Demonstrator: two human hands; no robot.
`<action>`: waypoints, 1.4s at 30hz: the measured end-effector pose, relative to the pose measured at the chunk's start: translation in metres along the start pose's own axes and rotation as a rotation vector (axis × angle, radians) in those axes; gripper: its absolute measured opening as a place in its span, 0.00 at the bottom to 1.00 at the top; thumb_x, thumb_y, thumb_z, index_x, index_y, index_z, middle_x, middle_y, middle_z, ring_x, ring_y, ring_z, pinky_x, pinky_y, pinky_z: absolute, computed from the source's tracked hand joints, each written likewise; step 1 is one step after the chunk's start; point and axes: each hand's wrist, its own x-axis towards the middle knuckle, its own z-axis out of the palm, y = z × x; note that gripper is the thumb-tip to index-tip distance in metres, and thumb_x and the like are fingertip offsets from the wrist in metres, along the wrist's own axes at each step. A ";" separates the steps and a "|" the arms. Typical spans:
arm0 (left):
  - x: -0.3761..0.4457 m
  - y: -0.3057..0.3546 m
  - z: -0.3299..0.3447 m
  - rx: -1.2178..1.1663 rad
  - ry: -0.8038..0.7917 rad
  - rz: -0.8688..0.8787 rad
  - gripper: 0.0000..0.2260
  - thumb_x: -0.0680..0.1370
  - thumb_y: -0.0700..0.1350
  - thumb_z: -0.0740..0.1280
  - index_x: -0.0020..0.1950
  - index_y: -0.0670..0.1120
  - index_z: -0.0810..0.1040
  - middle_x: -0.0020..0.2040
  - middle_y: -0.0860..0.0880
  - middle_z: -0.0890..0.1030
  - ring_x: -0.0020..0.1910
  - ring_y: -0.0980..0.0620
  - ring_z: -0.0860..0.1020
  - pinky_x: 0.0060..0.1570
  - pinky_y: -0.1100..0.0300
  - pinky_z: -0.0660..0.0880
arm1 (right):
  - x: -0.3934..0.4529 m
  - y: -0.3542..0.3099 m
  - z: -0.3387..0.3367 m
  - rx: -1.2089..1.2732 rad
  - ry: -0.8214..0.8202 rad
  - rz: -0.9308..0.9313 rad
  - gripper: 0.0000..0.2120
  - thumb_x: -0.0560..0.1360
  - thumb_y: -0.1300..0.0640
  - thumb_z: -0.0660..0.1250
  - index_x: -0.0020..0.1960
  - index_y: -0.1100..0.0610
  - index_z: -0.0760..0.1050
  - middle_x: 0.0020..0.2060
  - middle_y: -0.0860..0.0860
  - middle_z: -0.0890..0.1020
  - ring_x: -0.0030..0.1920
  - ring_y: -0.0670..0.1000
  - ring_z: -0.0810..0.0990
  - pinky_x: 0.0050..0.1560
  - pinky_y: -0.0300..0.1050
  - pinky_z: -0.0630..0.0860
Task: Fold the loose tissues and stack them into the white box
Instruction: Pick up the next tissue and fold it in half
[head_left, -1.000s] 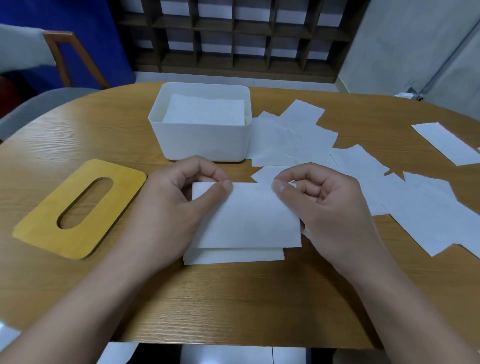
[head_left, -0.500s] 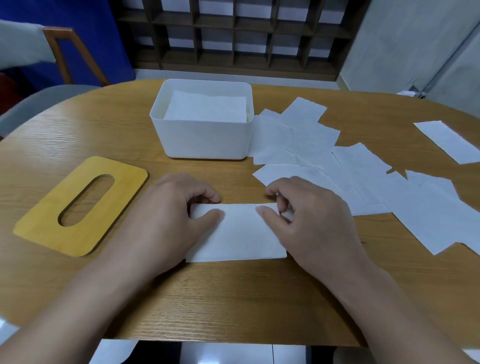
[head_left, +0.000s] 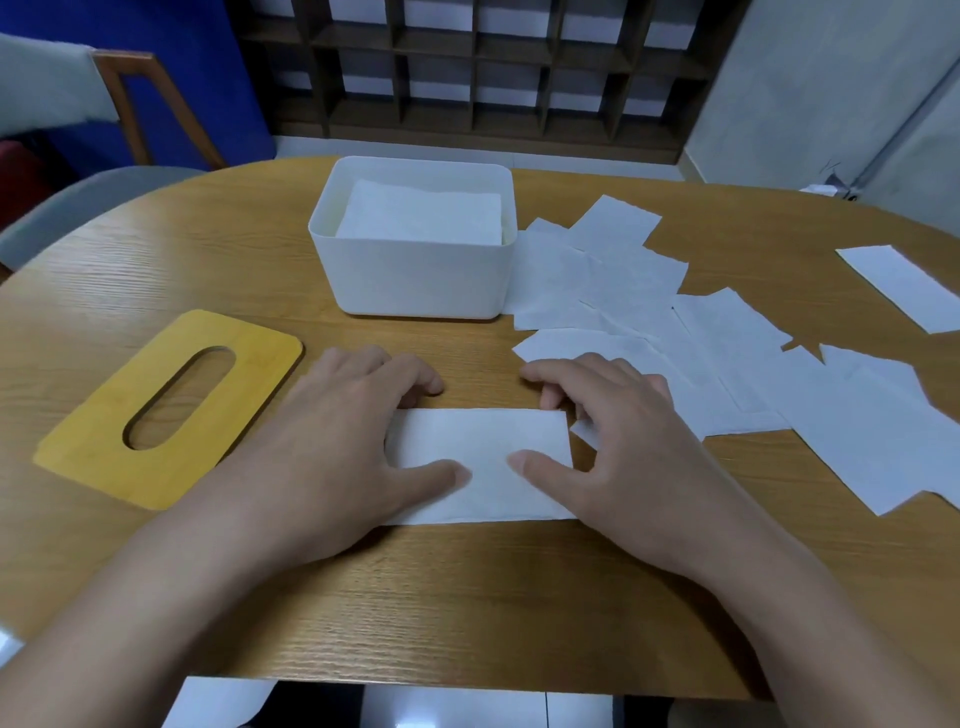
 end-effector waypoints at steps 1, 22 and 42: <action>0.000 0.003 -0.001 -0.003 -0.008 -0.013 0.28 0.71 0.74 0.71 0.68 0.66 0.71 0.58 0.67 0.72 0.61 0.61 0.66 0.64 0.57 0.70 | 0.000 -0.001 0.000 -0.002 -0.017 0.007 0.25 0.80 0.36 0.71 0.74 0.37 0.72 0.56 0.34 0.74 0.64 0.41 0.70 0.70 0.42 0.62; 0.011 0.017 0.018 -1.113 0.318 0.110 0.18 0.77 0.37 0.74 0.65 0.47 0.78 0.50 0.46 0.81 0.47 0.49 0.79 0.51 0.51 0.76 | 0.006 -0.027 0.013 0.928 0.236 0.129 0.13 0.78 0.58 0.78 0.59 0.48 0.79 0.51 0.53 0.88 0.52 0.62 0.86 0.56 0.70 0.82; 0.007 0.013 0.031 -1.075 0.384 0.016 0.36 0.79 0.24 0.68 0.77 0.56 0.68 0.49 0.40 0.84 0.47 0.40 0.83 0.49 0.43 0.81 | 0.009 -0.034 0.026 0.797 0.271 0.146 0.18 0.79 0.56 0.78 0.64 0.44 0.78 0.54 0.48 0.86 0.53 0.52 0.88 0.54 0.59 0.86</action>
